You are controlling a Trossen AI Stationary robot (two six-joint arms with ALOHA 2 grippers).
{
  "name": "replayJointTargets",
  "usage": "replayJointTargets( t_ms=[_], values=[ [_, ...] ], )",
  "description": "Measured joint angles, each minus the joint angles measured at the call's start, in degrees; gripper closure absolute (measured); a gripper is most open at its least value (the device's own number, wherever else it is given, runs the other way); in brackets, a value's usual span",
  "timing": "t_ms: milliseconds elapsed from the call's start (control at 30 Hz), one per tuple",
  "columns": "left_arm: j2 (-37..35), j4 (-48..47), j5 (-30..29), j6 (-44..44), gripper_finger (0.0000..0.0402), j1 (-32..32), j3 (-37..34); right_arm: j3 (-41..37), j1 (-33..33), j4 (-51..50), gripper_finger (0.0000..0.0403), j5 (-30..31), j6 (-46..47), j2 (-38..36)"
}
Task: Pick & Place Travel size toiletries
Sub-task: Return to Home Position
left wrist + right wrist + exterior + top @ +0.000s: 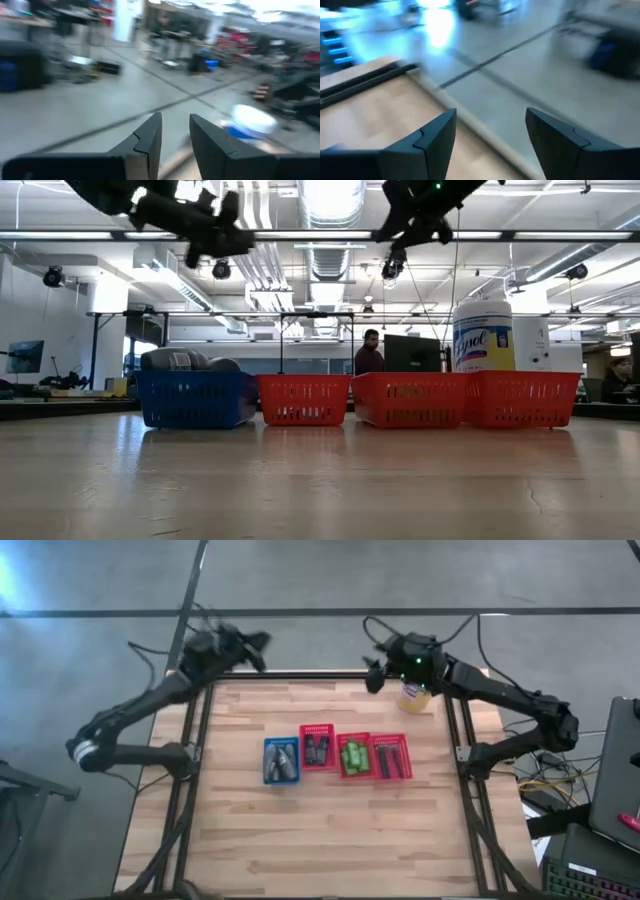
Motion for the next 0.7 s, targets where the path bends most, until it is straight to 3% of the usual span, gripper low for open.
replayJointTargets(
  t_ms=[133,333,433,533,700],
  values=[
    [-2.2,-5.5,5.2,5.3,0.0301,9.8,3.3,0.4,0.8,-0.1,0.0177,12.5,-4.7,-2.4],
    [-6.5,-8.2,11.1,14.7,0.0302,8.0,5.6,0.3,6.1,-0.2,0.0186,14.5,-6.6,-9.8],
    [-9.2,-4.3,6.5,20.7,0.0304,6.4,5.4,0.3,9.0,0.0,0.0187,20.8,-10.4,-15.0],
    [-10.1,1.1,1.2,20.2,0.0305,6.9,4.2,-1.0,11.3,1.8,0.0181,29.4,-15.3,-20.4],
    [-10.1,1.3,-0.3,17.6,0.0303,8.0,3.0,-11.0,10.5,2.1,0.0164,28.1,-11.1,-29.0]
  ],
)
